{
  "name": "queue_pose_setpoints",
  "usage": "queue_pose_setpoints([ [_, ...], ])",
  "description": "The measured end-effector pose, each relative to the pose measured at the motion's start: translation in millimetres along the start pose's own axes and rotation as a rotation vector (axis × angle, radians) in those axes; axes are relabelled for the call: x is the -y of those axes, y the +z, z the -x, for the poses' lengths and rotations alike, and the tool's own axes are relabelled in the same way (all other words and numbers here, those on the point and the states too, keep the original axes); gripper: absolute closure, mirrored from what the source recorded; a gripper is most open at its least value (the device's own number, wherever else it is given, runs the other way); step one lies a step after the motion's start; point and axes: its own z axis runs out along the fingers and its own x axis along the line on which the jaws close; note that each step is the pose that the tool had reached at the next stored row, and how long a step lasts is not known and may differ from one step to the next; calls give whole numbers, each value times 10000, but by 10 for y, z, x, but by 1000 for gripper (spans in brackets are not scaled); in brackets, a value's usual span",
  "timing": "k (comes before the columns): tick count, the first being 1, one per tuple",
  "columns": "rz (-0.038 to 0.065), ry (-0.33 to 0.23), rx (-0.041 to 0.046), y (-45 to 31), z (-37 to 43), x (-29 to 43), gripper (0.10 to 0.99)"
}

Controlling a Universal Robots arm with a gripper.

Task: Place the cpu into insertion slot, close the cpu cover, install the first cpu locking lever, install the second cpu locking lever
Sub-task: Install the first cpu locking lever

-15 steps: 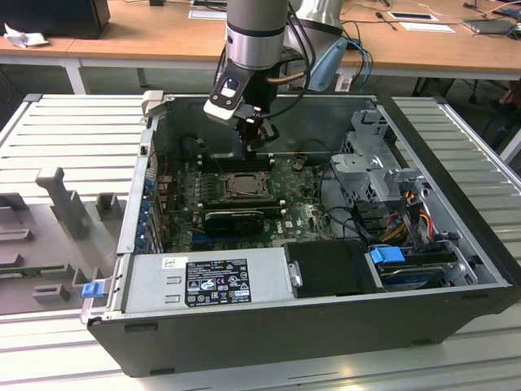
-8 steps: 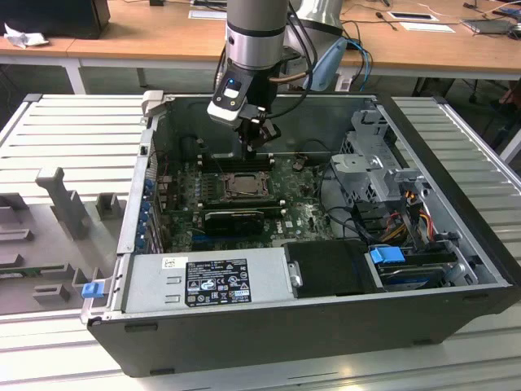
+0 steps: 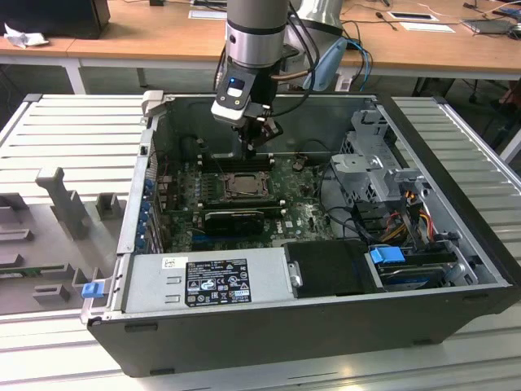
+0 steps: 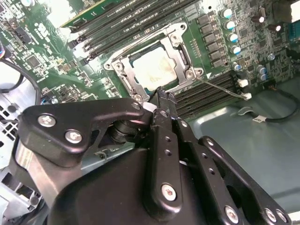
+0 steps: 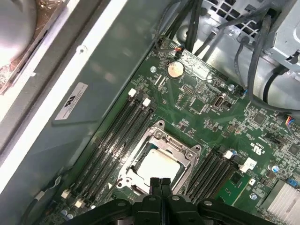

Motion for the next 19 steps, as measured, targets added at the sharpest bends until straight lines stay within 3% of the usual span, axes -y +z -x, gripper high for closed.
queue_pose_setpoints([
  [2,2,-31,-1,-36,-1,-1,980],
  [7,-8,-235,4,-37,-1,0,980],
  [19,-35,-1705,-16,-37,-1,0,980],
])
